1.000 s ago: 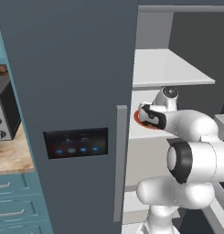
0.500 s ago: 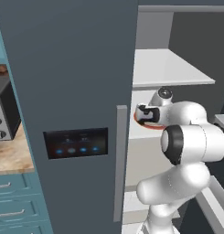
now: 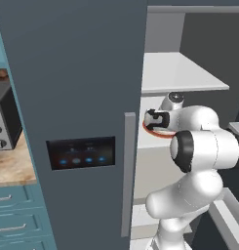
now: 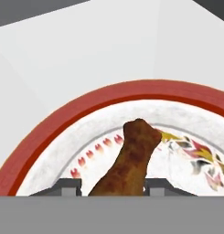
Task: Retrieve the chicken drumstick from the fridge and place it on the saucepan with marinade on the stove.
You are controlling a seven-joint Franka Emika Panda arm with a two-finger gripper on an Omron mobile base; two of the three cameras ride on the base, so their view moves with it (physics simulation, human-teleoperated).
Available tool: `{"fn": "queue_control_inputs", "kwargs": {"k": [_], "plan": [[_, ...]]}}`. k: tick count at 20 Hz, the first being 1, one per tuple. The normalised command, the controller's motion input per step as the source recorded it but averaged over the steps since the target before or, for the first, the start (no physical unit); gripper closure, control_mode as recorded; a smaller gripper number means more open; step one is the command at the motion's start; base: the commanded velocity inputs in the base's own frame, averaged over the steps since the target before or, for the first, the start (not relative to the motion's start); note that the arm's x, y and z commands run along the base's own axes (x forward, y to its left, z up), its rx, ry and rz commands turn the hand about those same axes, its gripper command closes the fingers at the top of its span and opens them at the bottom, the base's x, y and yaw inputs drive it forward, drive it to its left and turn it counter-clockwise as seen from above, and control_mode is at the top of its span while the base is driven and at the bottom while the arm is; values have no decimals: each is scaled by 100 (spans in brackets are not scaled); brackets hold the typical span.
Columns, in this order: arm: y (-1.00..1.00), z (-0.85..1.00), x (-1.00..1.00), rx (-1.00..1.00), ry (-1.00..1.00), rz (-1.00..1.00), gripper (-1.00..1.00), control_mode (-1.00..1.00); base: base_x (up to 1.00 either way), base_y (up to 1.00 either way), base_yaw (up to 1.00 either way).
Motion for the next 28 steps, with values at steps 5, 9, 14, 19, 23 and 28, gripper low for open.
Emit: {"fn": "queue_control_inputs", "kwargs": {"k": [5, 9, 14, 19, 23, 28], "plan": [[0, 0, 0, 0, -1, 0, 100, -100, 0, 0, 0], [0, 2, 0, 0, -3, 0, 100, -100, 0, 0, 0], [0, 8, -15, 0, -1, 0, 100, -100, 0, 0, 0], [0, 31, -62, 0, -2, 0, 100, -100, 0, 0, 0], [0, 34, -85, 0, 0, 0, 100, -100, 0, 0, 0], [0, 64, -98, 0, 7, -1, 100, -100, 0, 0, 0]]}}
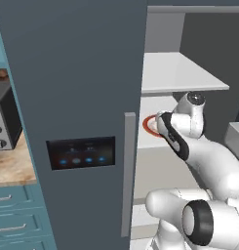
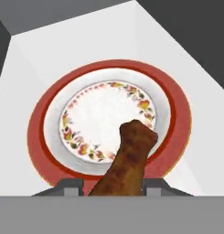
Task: Retrieve the chicken drumstick from the fridge and place it on the saucepan with marinade on the stove.
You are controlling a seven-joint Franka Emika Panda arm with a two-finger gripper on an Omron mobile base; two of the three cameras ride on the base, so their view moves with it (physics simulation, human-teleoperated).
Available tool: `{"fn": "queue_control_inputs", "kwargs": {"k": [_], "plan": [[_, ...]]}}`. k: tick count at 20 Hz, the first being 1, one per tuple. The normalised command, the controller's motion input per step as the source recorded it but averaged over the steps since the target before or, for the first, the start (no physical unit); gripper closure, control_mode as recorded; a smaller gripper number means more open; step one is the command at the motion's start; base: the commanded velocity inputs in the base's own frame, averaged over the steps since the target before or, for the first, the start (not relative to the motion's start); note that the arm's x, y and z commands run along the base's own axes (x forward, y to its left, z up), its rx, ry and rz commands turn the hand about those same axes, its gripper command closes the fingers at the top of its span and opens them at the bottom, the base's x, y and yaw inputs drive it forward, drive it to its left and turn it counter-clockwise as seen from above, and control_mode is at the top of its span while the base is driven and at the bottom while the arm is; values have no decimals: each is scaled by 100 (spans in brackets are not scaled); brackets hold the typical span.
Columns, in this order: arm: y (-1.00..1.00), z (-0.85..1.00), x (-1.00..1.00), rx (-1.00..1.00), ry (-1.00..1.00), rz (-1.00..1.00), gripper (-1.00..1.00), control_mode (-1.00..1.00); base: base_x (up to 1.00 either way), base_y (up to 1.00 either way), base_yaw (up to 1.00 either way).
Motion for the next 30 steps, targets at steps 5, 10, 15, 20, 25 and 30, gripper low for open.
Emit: {"fn": "queue_control_inputs", "kwargs": {"k": [5, 10, 15, 20, 25, 30], "plan": [[0, 90, -96, 0, 12, -2, 100, -100, 0, 0, 0], [6, 67, -100, 0, 5, 0, 100, -100, 0, 0, 0], [57, 59, -84, -7, 6, 0, 100, -100, 0, 0, 0], [81, 67, -41, -15, -5, 0, 100, -100, 0, 0, 0], [37, 62, -24, -7, -5, -1, 100, -100, 0, 0, 0], [0, 0, -14, 0, 0, 2, 100, 100, -40, 17, 15]]}}
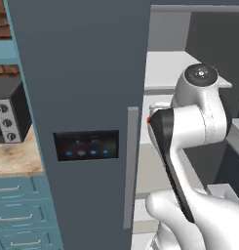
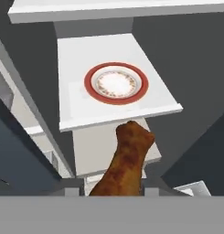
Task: Retrieve the chicken drumstick from the fridge and place it on the saucepan with marinade on the stove.
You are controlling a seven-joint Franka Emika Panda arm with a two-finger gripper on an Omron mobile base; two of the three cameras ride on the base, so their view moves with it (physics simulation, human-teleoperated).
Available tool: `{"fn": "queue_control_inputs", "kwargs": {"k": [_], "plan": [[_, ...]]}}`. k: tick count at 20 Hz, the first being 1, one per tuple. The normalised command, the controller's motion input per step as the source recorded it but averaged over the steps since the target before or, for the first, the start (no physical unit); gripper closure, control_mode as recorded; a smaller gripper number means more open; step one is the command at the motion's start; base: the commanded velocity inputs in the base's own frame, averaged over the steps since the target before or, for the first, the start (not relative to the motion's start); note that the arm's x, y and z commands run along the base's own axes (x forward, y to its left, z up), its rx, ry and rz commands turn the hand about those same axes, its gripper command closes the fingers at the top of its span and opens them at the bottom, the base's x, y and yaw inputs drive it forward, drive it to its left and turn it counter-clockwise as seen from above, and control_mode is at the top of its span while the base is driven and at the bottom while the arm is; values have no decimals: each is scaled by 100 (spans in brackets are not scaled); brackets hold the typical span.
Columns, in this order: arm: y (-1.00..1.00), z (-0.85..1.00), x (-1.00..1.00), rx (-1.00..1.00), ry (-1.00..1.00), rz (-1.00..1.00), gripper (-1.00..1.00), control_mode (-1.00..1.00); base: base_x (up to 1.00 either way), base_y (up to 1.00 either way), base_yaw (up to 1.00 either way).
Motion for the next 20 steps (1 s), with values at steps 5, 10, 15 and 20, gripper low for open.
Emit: {"fn": "queue_control_inputs", "kwargs": {"k": [5, 10, 15, 20], "plan": [[0, 0, 0, 0, 0, 0, 100, 100, -55, 76, 65], [0, 0, 0, 0, 0, 0, 100, 100, -5, 97, 70], [0, 0, 0, 0, 0, 0, 100, 100, 4, 100, 59], [0, 0, 0, 0, 0, 0, 100, 100, 0, 100, 62]]}}
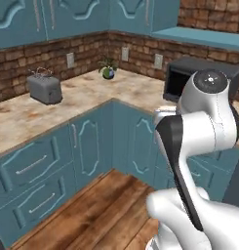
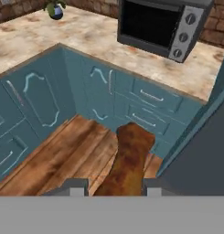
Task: Retrieve the chicken drumstick from the fridge and place it on the saucepan with marinade on the stove.
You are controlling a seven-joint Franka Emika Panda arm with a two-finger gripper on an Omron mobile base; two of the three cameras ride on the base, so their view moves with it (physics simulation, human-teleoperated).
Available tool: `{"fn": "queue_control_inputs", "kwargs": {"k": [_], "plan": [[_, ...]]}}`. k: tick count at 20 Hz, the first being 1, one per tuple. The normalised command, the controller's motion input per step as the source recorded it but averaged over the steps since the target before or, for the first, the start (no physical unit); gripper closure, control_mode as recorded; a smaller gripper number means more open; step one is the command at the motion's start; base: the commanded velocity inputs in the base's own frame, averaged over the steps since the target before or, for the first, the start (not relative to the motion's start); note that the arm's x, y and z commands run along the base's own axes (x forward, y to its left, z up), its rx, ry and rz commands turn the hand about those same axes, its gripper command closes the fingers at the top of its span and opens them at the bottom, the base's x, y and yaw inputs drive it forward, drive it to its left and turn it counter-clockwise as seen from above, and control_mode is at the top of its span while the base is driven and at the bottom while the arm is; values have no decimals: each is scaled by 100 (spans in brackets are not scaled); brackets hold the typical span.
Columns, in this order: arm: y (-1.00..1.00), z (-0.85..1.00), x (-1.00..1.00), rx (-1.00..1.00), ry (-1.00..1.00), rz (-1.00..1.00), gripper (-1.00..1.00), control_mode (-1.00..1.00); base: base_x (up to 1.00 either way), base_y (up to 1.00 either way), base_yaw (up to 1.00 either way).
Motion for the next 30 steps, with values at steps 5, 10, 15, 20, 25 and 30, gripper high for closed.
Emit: {"fn": "queue_control_inputs", "kwargs": {"k": [5, 10, 15, 20, 25, 30], "plan": [[0, 0, 0, 0, 0, 0, 100, 100, 0, 100, 65], [0, 0, 0, 0, 0, 0, 100, 100, 8, 100, 60], [0, 0, 0, 0, 0, 0, 100, 100, 45, 100, 49], [0, 0, 0, 0, 0, 0, 100, 100, 99, 83, 33], [0, 0, 0, 0, 0, 0, 100, 100, 100, 16, 0], [0, 0, 0, 0, 0, 0, 100, 100, 87, -3, -2]]}}
